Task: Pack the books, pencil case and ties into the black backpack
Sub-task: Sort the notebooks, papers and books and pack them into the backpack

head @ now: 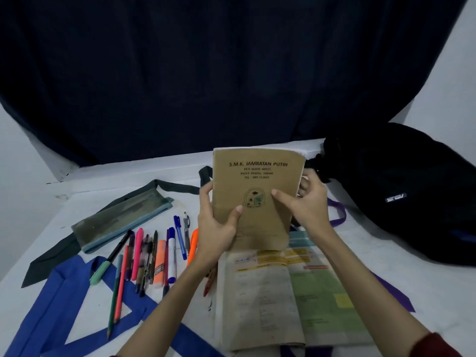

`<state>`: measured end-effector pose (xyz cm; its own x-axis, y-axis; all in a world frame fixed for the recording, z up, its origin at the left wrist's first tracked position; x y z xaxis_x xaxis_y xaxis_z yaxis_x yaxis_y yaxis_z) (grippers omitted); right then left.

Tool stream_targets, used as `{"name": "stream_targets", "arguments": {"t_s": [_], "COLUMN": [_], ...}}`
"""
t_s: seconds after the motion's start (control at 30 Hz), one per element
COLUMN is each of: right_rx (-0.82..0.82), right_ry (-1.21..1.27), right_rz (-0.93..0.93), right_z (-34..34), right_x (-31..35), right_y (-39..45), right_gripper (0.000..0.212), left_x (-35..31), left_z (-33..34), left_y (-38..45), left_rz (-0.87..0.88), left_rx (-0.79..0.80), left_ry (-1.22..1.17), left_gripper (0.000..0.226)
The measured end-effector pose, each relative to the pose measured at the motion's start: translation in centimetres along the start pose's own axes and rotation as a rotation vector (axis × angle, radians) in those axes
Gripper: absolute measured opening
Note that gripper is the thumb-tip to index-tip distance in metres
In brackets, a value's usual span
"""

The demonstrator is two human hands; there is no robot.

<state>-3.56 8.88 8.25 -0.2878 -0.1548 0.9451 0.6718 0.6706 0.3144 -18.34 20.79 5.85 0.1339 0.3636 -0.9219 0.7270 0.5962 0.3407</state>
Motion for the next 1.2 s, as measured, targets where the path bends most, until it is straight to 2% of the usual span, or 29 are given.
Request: {"name": "stream_targets", "arguments": {"t_s": [0.1,0.17,0.27,0.33,0.4,0.47,0.53,0.6,0.7,0.77,0.83,0.9,1.0,1.13,1.2], "right_rx": [-0.083,-0.050,0.202,0.420,0.553,0.542,0.453,0.379,0.296,0.238,0.162,0.080,-0.007,-0.049,-0.054], "right_ry": [-0.128,-0.265,-0.401,-0.391,-0.365,-0.226,-0.032,0.065,0.029,0.009,0.062,0.135,0.204,0.275,0.306], "right_rz": [-0.124,-0.170,-0.089,0.044,0.179,0.248,0.273,0.286,0.288,0.301,0.311,0.311,0.304,0.261,0.243], "right_z": [-4.3,-7.3,-10.9,-12.9,-15.2,-18.2,-21.9,-25.6,-31.5,-35.5,-39.3,-42.9,-46.7,-49.1,-49.5], "right_x": [2.5,4.6,6.3,6.0,5.0,4.0,2.9,1.8,0.5,-0.3,-1.1,-2.0,-3.0,-3.6,-3.9], "right_y": [0.6,0.7,0.8,0.7,0.2,-0.2,-0.5,-0.6,-0.4,-0.3,-0.2,0.0,0.6,1.6,1.9], "right_gripper": [0.076,0.081,0.059,0.042,0.032,0.029,0.037,0.033,0.029,0.026,0.025,0.024,0.021,0.022,0.023], "left_x": [-3.5,-5.6,-7.8,-8.8,-9.9,-11.2,-11.8,-11.7,-11.1,-11.4,-12.0,-11.1,-7.4,-3.8,-3.6], "left_z": [0.2,1.4,4.6,7.6,11.1,15.0,19.2,23.6,29.5,32.2,34.1,36.0,39.2,41.5,41.6], "left_y": [2.3,3.8,5.6,6.7,7.8,9.1,10.6,12.0,13.4,13.7,12.4,10.1,6.1,4.6,5.1], "left_rz": [0.100,0.134,0.129,0.144,0.180,0.204,0.199,0.161,0.133,0.217,0.325,0.378,0.377,0.268,0.258], "left_rx": [0.148,0.309,0.538,0.667,0.799,0.900,0.983,1.059,1.060,0.896,0.763,0.792,0.930,0.991,0.941], "left_ry": [0.193,0.327,0.479,0.574,0.627,0.626,0.595,0.575,0.610,0.657,0.576,0.544,0.785,0.966,0.971], "left_gripper": [0.057,0.058,0.058,0.055,0.056,0.059,0.061,0.062,0.073,0.078,0.062,0.040,0.025,0.055,0.056]}}
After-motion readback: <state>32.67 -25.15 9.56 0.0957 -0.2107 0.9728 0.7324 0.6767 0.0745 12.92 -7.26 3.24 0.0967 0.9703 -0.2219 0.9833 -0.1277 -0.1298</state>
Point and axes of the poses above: each hand's wrist, its own y-axis towards the middle knuckle, its own z-axis out of the palm, x = y × z, the point moved 5 cm from there along y, towards the middle knuckle, and after that the axes turned 14 degrees about x, right-handed, at the moved point
